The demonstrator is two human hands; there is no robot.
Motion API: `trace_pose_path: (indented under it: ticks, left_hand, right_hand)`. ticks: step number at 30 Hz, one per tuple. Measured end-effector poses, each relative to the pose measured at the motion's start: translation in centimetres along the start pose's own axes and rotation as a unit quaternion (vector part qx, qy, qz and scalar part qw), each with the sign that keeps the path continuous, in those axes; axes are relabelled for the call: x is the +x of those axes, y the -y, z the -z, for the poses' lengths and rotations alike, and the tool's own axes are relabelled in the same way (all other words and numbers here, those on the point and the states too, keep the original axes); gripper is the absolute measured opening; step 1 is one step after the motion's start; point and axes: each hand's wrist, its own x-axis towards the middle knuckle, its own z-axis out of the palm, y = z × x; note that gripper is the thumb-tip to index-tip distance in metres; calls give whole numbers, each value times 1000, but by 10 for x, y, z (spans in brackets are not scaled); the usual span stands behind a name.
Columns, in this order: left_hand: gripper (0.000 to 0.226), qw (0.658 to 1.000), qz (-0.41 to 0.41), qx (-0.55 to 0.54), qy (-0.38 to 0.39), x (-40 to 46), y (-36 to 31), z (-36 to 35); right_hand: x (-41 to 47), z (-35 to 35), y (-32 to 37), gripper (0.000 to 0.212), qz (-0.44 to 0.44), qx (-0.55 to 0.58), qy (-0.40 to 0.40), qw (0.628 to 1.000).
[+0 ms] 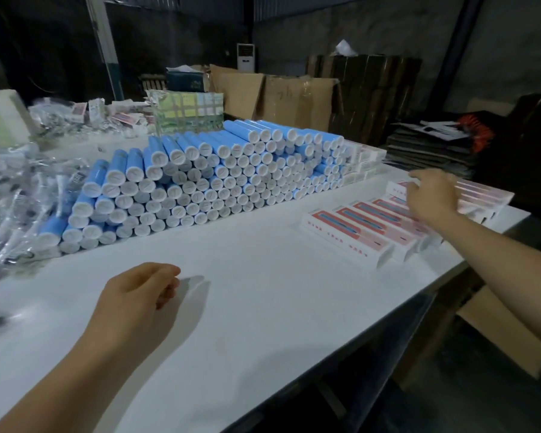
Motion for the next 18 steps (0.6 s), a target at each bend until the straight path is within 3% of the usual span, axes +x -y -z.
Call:
trace_pose_path:
  ticks: [2, 5, 9, 14, 18]
  left_hand:
    - [18, 991, -38, 126, 34, -6, 0, -1]
    - [17, 963, -99, 241, 74, -14, -3, -3]
    - [21, 934, -144, 313, 95, -14, -3, -3]
    - [27, 938, -144, 299, 96, -14, -3, 0]
    - [25, 937, -156, 294, 104, -14, -2, 1]
  right_hand:
    - [-21, 1, 53, 29, 95, 97, 5, 991]
    - [-80, -3, 130, 24, 241, 223, 72, 942]
    - [-166, -29, 197, 20, 393, 253, 168, 868]
    - [-207, -54, 231, 23, 417, 215, 262, 843]
    - [-211, -62, 226, 20, 465, 181, 265, 825]
